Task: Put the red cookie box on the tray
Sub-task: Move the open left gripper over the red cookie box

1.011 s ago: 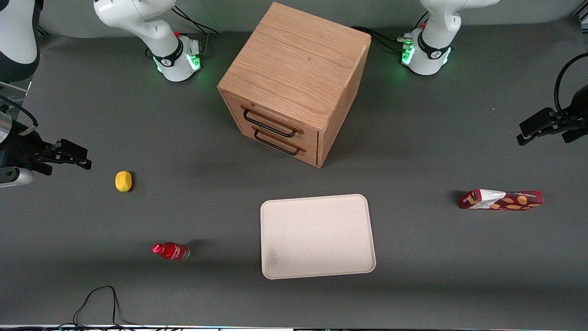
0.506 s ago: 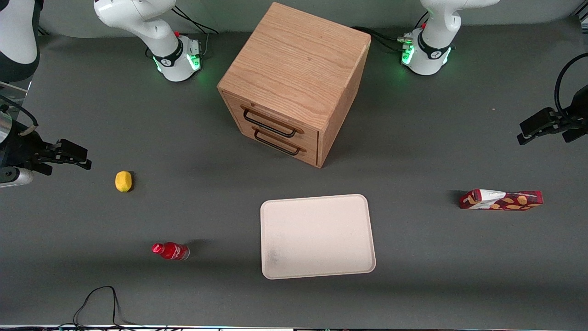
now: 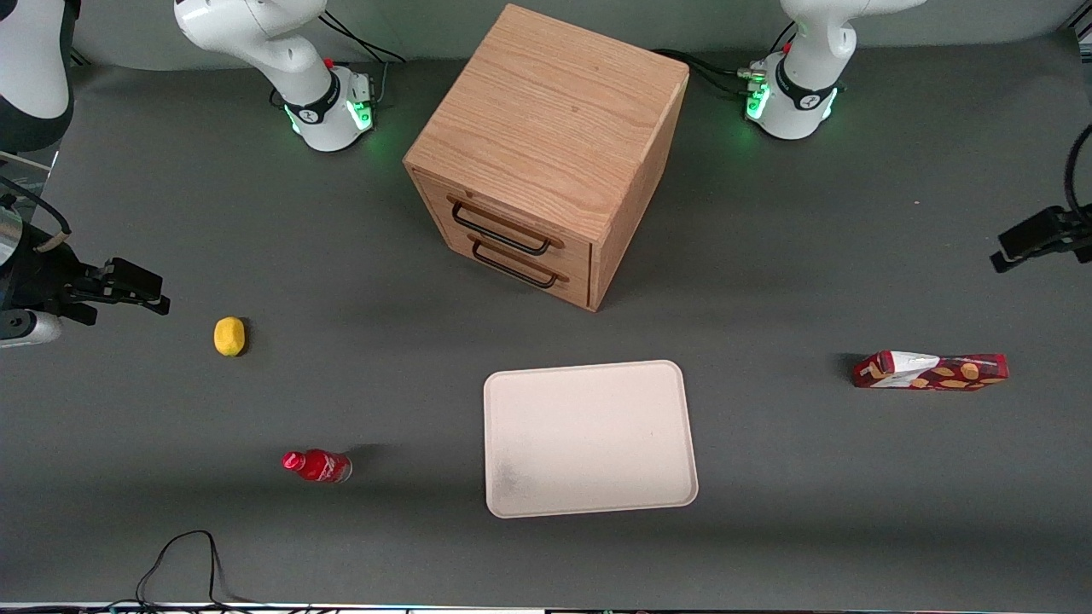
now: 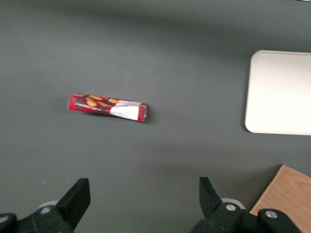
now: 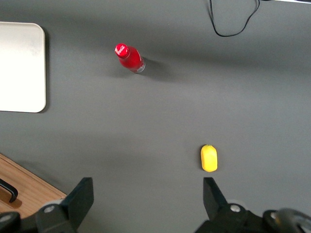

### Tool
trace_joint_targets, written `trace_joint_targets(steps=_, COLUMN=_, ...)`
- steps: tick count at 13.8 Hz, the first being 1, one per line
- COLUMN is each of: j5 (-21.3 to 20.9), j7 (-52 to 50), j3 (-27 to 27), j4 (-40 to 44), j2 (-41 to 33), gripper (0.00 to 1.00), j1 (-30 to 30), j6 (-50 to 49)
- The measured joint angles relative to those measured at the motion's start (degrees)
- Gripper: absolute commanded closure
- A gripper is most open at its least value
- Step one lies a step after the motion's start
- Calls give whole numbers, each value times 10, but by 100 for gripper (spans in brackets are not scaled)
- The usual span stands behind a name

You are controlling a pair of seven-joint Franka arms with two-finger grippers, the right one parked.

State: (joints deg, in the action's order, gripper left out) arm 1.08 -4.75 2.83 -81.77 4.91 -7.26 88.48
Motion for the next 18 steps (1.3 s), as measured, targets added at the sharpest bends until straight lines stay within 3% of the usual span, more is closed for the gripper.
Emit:
trace_joint_targets(steps=4, j5=0, j7=-28, j3=-3, j4=-4, j2=7, gripper=0, j1=-68, j6=0)
trace_joint_targets(steps=7, j5=1, j7=-125, j3=-3, j4=-4, j2=8, gripper=0, j1=-96, j6=0)
trace_joint_targets(steps=10, j5=1, j7=-294, j3=1, j4=-4, j2=8, gripper=0, j1=-98, j6=0)
trace_joint_targets(steps=15, j5=-4, j7=-659, j3=9, j4=-4, j2=12, gripper=0, j1=-91, j6=6)
trace_joint_targets(steps=18, j5=-17, j7=-736, j3=10, j4=-7, j2=15, gripper=0, j1=-86, j6=6)
